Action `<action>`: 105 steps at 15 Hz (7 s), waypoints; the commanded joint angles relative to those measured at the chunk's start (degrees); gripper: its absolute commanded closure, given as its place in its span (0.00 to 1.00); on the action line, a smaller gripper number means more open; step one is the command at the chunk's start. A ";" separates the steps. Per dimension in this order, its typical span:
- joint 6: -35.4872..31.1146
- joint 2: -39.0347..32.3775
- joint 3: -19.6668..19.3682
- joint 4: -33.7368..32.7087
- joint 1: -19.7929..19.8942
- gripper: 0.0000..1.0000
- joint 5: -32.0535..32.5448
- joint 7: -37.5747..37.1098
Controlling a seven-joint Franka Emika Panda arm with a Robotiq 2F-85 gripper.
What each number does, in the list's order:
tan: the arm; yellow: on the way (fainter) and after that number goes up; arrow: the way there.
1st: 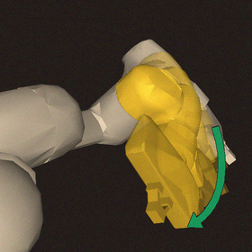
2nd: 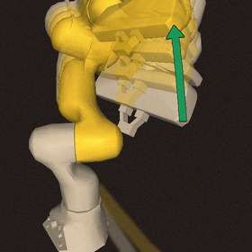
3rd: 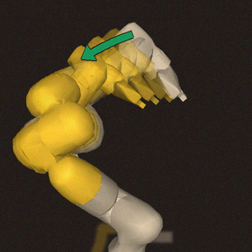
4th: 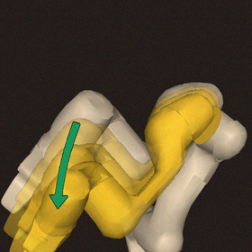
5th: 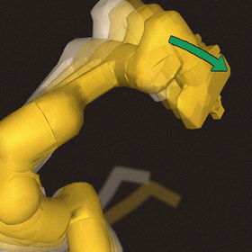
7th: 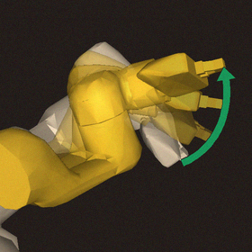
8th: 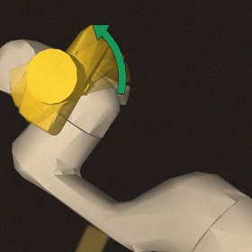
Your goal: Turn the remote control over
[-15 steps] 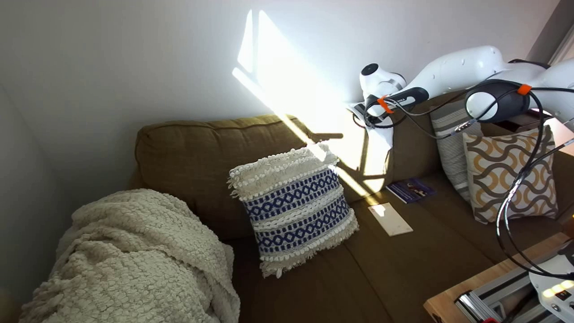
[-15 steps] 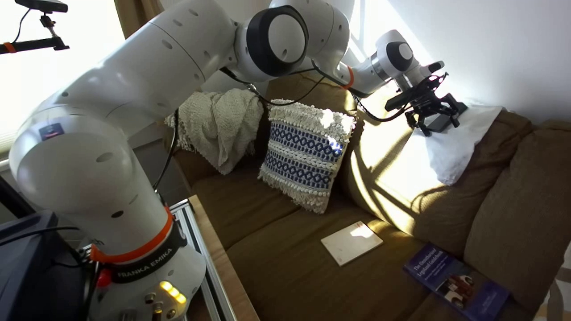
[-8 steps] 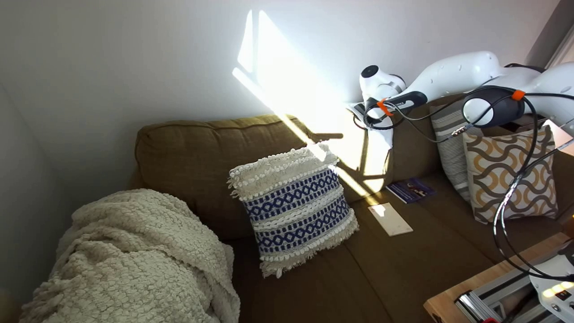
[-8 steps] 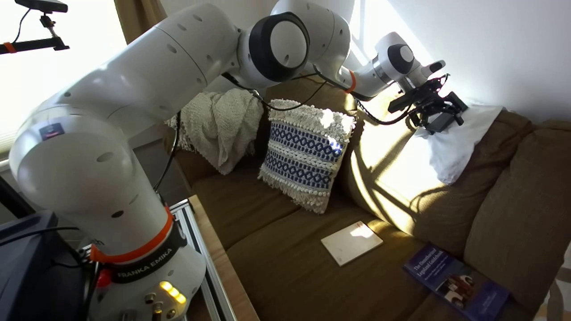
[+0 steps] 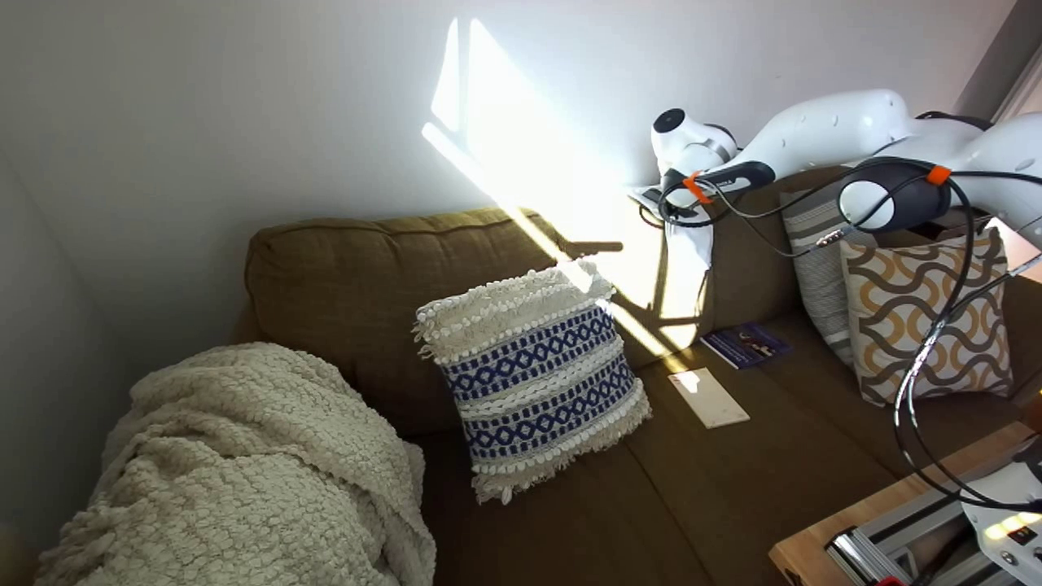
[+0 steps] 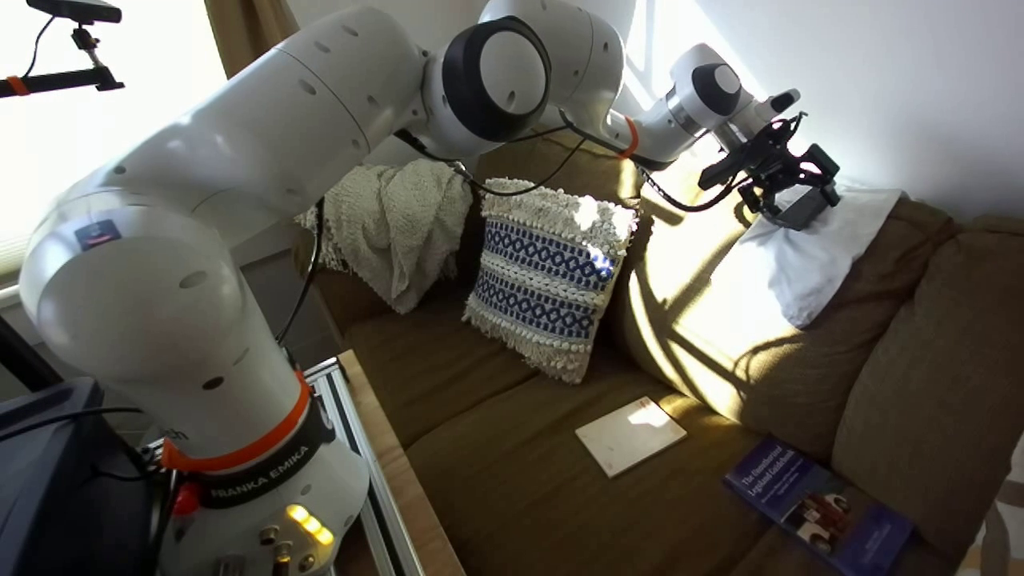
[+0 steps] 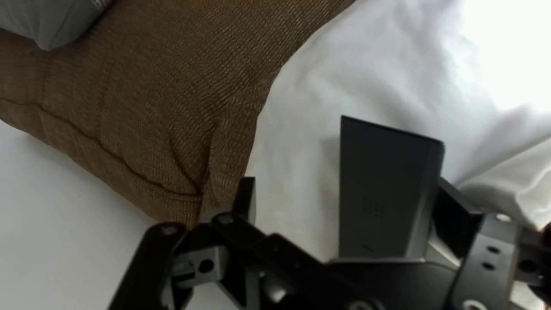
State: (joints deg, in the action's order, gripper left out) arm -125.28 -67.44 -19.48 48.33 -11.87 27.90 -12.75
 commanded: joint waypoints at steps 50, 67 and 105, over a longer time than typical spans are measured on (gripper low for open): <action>0.39 -4.07 0.23 -5.42 3.68 0.95 1.12 7.31; 16.70 -2.37 16.32 -15.07 12.46 0.95 -14.99 38.92; 12.33 -7.05 27.09 -19.68 23.88 0.26 -29.51 40.11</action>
State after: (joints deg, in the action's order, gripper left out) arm -112.69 -72.27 7.30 31.32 11.48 -1.28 26.47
